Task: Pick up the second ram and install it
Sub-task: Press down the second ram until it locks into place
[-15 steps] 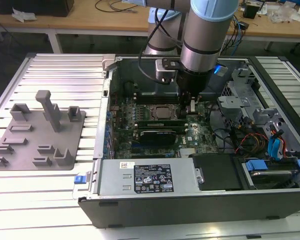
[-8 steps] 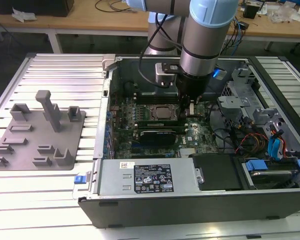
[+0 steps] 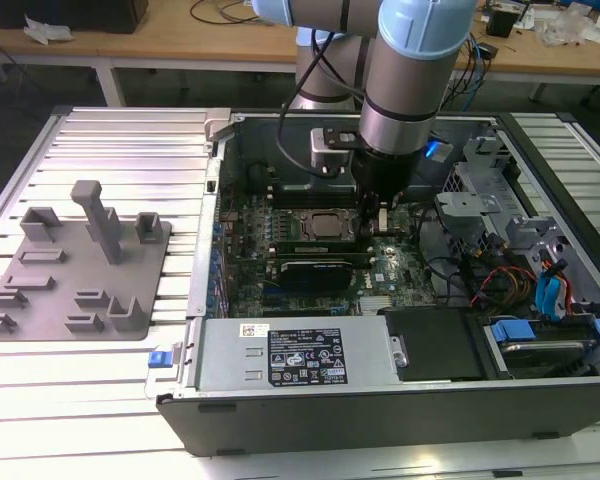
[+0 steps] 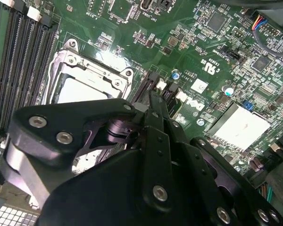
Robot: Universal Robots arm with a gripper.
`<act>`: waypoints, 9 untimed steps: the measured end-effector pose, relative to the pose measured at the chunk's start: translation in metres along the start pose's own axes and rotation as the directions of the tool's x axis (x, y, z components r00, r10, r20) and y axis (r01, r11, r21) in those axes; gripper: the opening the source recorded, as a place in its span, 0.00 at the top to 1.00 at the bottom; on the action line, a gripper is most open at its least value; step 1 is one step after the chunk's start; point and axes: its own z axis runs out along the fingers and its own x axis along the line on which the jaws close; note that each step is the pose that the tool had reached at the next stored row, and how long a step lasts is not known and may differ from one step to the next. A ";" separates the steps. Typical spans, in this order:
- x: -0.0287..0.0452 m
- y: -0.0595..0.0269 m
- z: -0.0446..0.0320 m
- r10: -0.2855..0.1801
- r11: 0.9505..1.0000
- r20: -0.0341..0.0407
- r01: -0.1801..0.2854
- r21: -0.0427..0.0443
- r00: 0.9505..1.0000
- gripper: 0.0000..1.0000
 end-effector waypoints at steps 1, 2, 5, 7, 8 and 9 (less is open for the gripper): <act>-0.0001 0.0000 -0.0005 0.000 1.000 0.001 0.000 0.000 1.000 0.92; -0.0003 0.0000 -0.0040 0.000 1.000 0.001 0.000 0.000 1.000 0.92; -0.0005 0.0000 -0.0153 0.000 1.000 0.000 0.000 0.000 1.000 0.92; -0.0005 0.0001 -0.0153 0.000 1.000 0.001 0.000 0.000 1.000 0.92; -0.0004 0.0001 -0.0154 0.000 1.000 0.001 0.000 0.000 1.000 0.92; -0.0005 0.0001 -0.0153 0.000 1.000 0.001 0.000 0.000 1.000 0.92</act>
